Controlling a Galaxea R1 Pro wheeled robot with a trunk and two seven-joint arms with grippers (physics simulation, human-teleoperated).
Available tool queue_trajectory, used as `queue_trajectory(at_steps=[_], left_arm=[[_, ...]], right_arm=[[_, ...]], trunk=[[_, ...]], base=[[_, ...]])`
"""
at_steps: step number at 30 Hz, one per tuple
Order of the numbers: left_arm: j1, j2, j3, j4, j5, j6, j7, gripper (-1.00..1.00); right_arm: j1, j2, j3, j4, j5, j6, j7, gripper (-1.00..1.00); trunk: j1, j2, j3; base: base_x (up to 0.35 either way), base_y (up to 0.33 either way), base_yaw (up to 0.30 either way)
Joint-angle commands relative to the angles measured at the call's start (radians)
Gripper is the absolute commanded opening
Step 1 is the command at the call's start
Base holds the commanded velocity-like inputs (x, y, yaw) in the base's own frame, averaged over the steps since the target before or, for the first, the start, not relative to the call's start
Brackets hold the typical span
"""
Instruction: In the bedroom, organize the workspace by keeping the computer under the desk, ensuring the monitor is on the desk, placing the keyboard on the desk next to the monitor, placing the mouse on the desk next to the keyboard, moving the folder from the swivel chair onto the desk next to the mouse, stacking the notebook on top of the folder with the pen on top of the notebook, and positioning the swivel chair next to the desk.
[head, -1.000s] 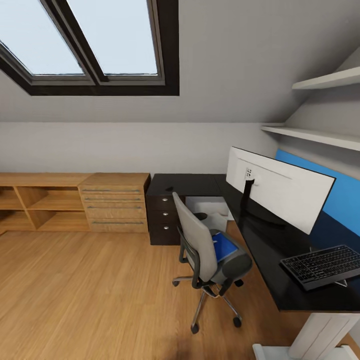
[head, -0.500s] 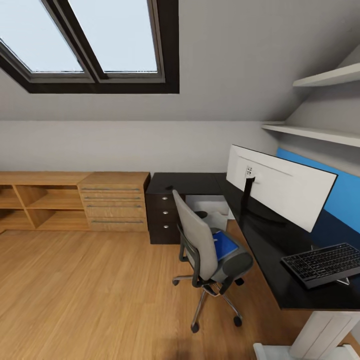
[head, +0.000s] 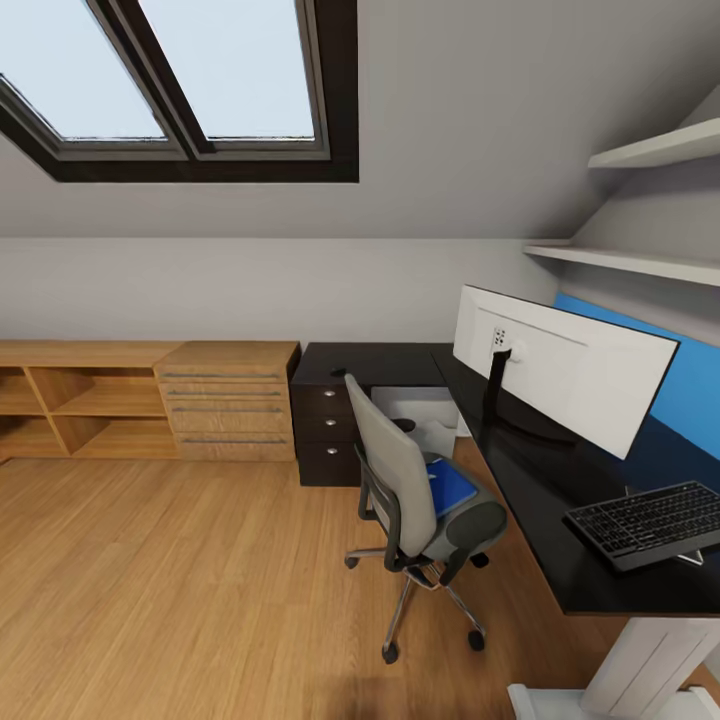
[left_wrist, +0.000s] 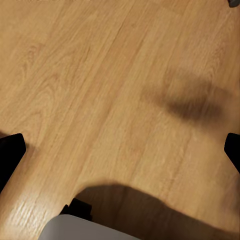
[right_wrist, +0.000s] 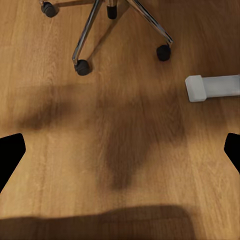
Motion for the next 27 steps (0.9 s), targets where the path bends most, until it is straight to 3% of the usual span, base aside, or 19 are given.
queue_trajectory(at_steps=[1, 27], left_arm=[[0.000, 0.000, 0.001, -0.001, 0.004, -0.002, 0.000, 1.00], [0.000, 0.000, -0.002, -0.007, 0.002, -0.010, -0.002, 1.00]], right_arm=[[-0.001, 0.000, -0.006, 0.001, 0.000, -0.003, 0.003, 1.00], [-0.001, -0.002, -0.006, -0.001, -0.002, -0.001, 0.003, 1.00]], trunk=[[0.004, -0.008, -0.004], [0.104, -0.190, -0.086]], base=[[0.000, 0.000, 0.000], [0.000, 0.000, 0.000]])
